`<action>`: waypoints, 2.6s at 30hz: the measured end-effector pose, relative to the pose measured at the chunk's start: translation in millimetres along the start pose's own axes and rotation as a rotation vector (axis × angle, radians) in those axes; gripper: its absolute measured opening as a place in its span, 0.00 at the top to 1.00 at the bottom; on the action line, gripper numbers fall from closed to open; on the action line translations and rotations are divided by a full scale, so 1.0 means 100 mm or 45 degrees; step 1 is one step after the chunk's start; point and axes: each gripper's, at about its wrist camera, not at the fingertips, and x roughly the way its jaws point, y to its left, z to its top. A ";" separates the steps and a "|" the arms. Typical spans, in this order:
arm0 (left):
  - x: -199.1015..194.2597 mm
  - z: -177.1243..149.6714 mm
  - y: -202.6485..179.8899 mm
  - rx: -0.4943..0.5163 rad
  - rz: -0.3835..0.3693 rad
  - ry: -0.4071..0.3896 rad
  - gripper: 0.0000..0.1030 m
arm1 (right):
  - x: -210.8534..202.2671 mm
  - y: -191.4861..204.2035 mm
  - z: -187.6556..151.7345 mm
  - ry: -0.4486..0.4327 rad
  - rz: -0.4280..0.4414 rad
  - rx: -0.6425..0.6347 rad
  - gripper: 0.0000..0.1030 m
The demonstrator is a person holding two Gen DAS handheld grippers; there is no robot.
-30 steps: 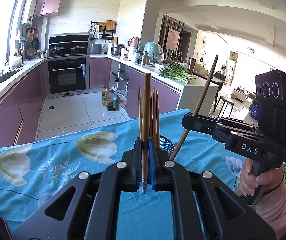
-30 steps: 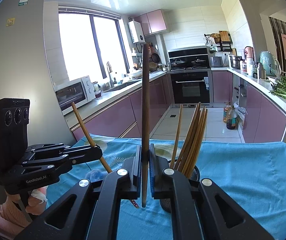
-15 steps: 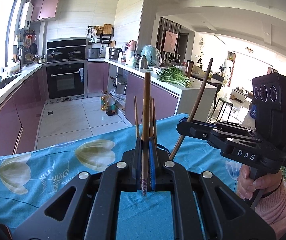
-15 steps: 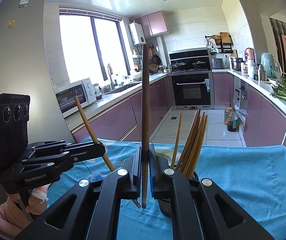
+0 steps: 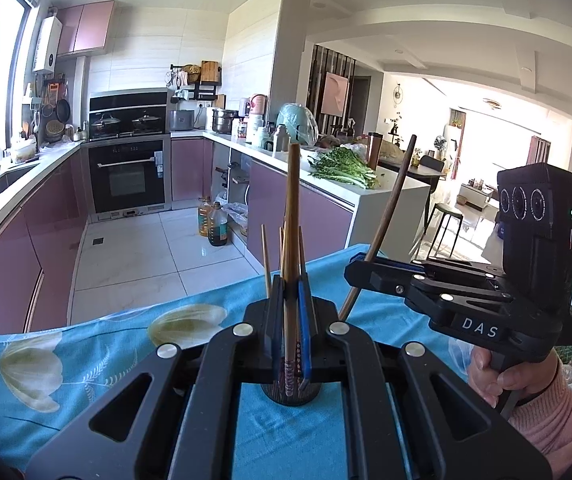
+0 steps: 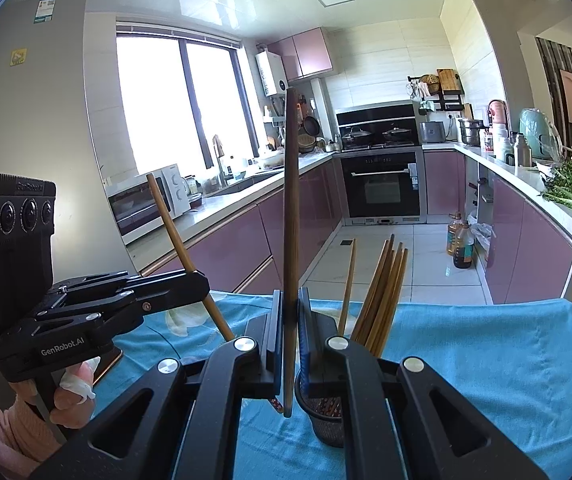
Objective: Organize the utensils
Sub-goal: 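Lower the left gripper's chopstick into the cup while the right gripper lowers its chopstick in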
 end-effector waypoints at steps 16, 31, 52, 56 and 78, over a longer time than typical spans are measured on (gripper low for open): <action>-0.03 0.18 -0.07 0.024 0.000 -0.049 0.93 | 0.03 -0.03 0.09 -0.029 -0.041 -0.009 0.94; 0.07 0.21 -0.06 0.011 0.006 -0.018 0.93 | 0.12 0.00 0.03 -0.005 -0.083 0.012 0.94; 0.18 0.23 -0.09 -0.004 0.002 0.059 0.93 | 0.37 -0.15 -0.04 0.070 -0.117 0.067 0.94; 0.21 0.20 -0.08 -0.008 -0.003 0.078 0.93 | 0.41 -0.17 -0.09 0.089 -0.120 0.077 0.94; 0.49 0.09 -0.20 0.004 -0.017 0.216 0.92 | 0.62 -0.23 -0.32 0.198 -0.099 0.111 0.94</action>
